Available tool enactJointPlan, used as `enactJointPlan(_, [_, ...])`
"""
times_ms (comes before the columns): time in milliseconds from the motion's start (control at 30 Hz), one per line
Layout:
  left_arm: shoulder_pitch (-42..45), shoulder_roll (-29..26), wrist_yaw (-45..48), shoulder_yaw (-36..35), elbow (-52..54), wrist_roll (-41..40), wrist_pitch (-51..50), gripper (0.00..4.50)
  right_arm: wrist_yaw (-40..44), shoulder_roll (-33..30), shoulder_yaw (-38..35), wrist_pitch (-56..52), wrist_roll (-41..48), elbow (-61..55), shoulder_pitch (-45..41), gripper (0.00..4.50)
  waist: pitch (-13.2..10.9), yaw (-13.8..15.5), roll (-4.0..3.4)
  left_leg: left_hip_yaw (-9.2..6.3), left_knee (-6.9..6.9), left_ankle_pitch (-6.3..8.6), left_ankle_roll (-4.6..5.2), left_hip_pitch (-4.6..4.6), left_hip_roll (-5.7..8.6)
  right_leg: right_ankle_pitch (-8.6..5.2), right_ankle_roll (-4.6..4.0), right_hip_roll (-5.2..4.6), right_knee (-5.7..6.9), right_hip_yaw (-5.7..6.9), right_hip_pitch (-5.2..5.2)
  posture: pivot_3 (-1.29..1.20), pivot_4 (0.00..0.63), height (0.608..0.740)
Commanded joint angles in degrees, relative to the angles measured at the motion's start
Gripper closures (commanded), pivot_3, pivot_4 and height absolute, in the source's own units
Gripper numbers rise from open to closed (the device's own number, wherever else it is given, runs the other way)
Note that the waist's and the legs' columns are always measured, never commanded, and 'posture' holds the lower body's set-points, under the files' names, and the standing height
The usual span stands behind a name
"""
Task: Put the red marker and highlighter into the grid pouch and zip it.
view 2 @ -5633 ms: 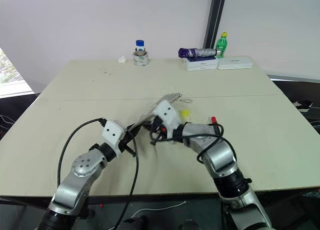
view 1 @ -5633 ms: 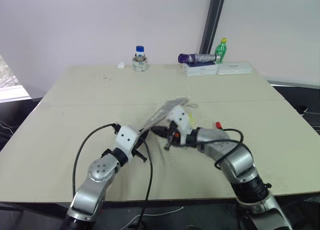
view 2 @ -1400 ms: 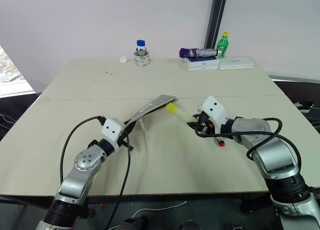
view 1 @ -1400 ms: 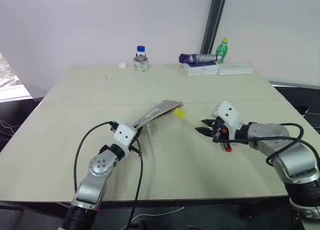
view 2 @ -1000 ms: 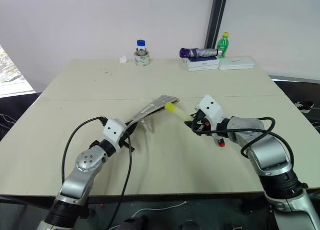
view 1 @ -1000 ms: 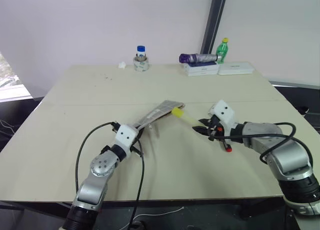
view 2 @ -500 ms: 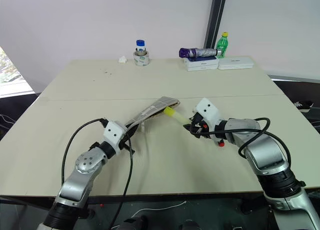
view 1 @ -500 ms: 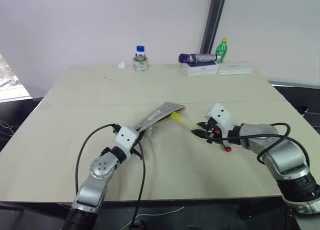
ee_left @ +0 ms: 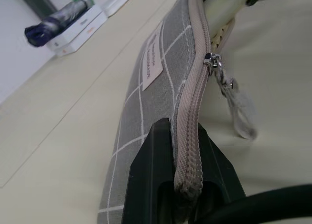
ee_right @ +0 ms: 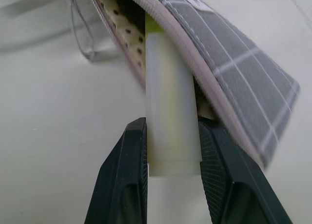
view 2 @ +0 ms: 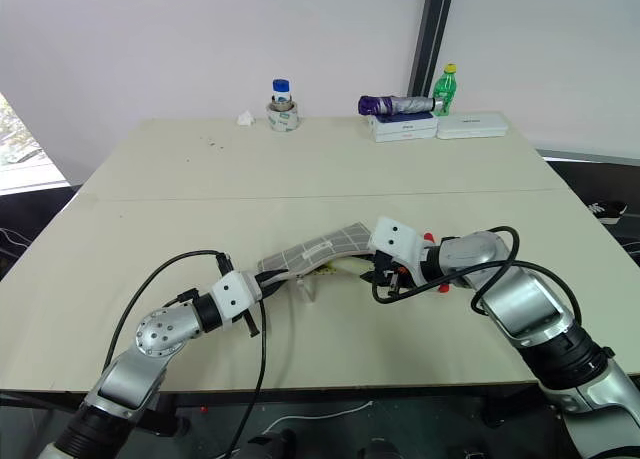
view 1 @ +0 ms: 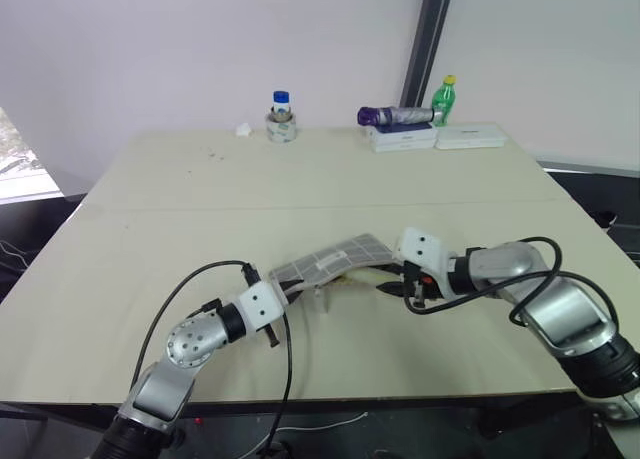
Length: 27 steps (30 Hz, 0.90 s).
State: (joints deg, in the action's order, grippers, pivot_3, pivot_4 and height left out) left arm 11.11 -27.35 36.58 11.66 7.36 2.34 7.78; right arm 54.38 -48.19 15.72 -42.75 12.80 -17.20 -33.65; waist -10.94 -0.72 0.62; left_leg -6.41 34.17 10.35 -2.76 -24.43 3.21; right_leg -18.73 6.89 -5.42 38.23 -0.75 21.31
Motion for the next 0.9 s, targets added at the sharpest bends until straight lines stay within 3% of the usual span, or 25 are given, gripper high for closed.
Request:
enactJointPlan(33, [-0.2, -0.3, 1.7, 1.2, 1.7, -0.2, 2.4, 4.5, 1.1, 0.9, 0.3, 1.4, -0.2, -1.6, -1.9, 3.62, 0.0, 0.0, 0.0, 0.0, 0.0, 0.0, 0.0, -0.01, 0.0, 0.0, 0.0, 0.0, -0.01, 0.0, 0.0, 0.0, 0.15, 0.74])
enactJointPlan(233, [-0.6, -0.2, 2.3, 1.5, 2.2, 0.1, 2.5, 4.5, 2.1, 1.8, 0.0, 1.2, 0.0, -2.1, -1.9, 3.62, 0.0, 0.0, 0.0, -0.01, 0.0, 0.0, 0.01, -0.01, 0.0, 0.0, 0.0, 0.0, -0.01, 0.01, 0.01, 0.0, 0.15, 0.74])
enactJointPlan(433, [-1.1, 1.1, 1.2, 0.2, 2.3, -1.0, -2.0, 4.5, 1.7, 0.4, -6.3, 0.1, 2.2, -3.3, -1.3, 0.67, 0.0, 0.0, 0.0, -0.01, 0.0, 0.0, 0.01, -0.01, 0.0, 0.0, 0.0, 0.0, 0.0, 0.01, 0.0, 0.0, 0.15, 0.74])
enactJointPlan(667, [0.6, 5.3, -3.7, -2.7, 2.5, -2.9, -11.4, 4.5, 2.5, -4.7, -18.0, -1.8, 7.4, -5.1, 4.8, 0.67, 0.0, 0.2, 0.01, -0.03, 0.02, 0.01, 0.02, 0.0, 0.02, 0.0, 0.01, 0.0, -0.01, 0.05, -0.07, 0.0, 0.15, 0.74])
enactJointPlan(900, [3.9, 8.2, -10.5, -4.7, -0.5, -1.2, -14.1, 4.5, -11.3, -1.2, -21.9, -6.2, 2.5, 8.8, 9.6, 0.67, 0.0, -0.1, 0.01, 0.01, 0.09, 0.0, 0.02, 0.03, 0.01, 0.02, 0.03, 0.02, 0.01, 0.03, -0.11, 0.0, 0.15, 0.74])
